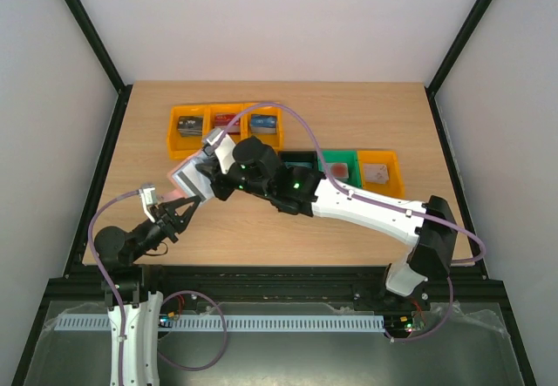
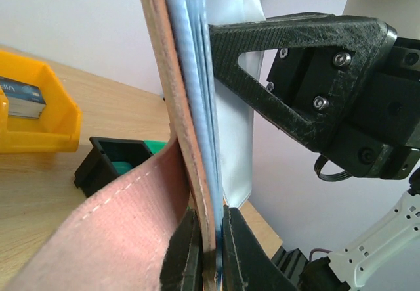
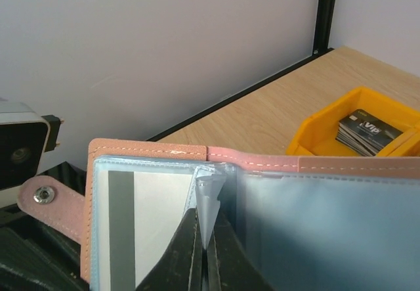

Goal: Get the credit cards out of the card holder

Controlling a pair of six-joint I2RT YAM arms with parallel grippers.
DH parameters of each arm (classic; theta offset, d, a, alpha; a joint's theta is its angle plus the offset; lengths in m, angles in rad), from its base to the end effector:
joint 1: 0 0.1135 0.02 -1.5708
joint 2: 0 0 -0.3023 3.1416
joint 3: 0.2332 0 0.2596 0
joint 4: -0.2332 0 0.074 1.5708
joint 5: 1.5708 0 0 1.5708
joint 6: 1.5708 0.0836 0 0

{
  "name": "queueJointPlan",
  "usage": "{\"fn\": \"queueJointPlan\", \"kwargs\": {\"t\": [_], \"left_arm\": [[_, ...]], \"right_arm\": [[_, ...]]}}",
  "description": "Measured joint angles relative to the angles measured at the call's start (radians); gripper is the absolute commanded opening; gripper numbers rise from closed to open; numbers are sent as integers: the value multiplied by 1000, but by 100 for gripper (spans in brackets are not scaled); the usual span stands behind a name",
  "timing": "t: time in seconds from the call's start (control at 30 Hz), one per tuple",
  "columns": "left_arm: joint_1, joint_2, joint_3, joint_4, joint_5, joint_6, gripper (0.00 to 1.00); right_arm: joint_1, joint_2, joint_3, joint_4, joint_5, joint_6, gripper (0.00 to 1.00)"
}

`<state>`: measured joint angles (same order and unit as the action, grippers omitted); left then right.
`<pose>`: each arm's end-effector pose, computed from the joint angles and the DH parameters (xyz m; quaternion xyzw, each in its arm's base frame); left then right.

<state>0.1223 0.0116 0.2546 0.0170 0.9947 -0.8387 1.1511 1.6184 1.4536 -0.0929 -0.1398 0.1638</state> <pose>0.0720 -0.0618 0.2667 0.0878 0.6498 -0.5166 0.5506 0.1707 0.4111 0.3932 -0.4120 0.6756 0.4159 0.4482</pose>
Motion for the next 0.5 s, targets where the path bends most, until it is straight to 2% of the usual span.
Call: {"fn": "queueJointPlan", "kwargs": {"t": [0.1, 0.17, 0.27, 0.37, 0.4, 0.5], "left_arm": [[-2, 0, 0, 0, 1, 1, 27], [-2, 0, 0, 2, 2, 0, 31], [-5, 0, 2, 2, 0, 5, 28], [-5, 0, 2, 1, 0, 6, 10], [-5, 0, 2, 2, 1, 10, 7], [-6, -1, 3, 12, 6, 13, 6]], "right_arm": [[-5, -17, -17, 7, -26, -1, 2], [-8, -31, -33, 16, -60, -4, 2], [-8, -47, -54, 21, -120, -8, 2], [-7, -58, -72, 32, -177, -12, 2], [-7, -63, -78, 38, -196, -15, 2], [-11, -81, -97, 56, -243, -23, 2]]}}
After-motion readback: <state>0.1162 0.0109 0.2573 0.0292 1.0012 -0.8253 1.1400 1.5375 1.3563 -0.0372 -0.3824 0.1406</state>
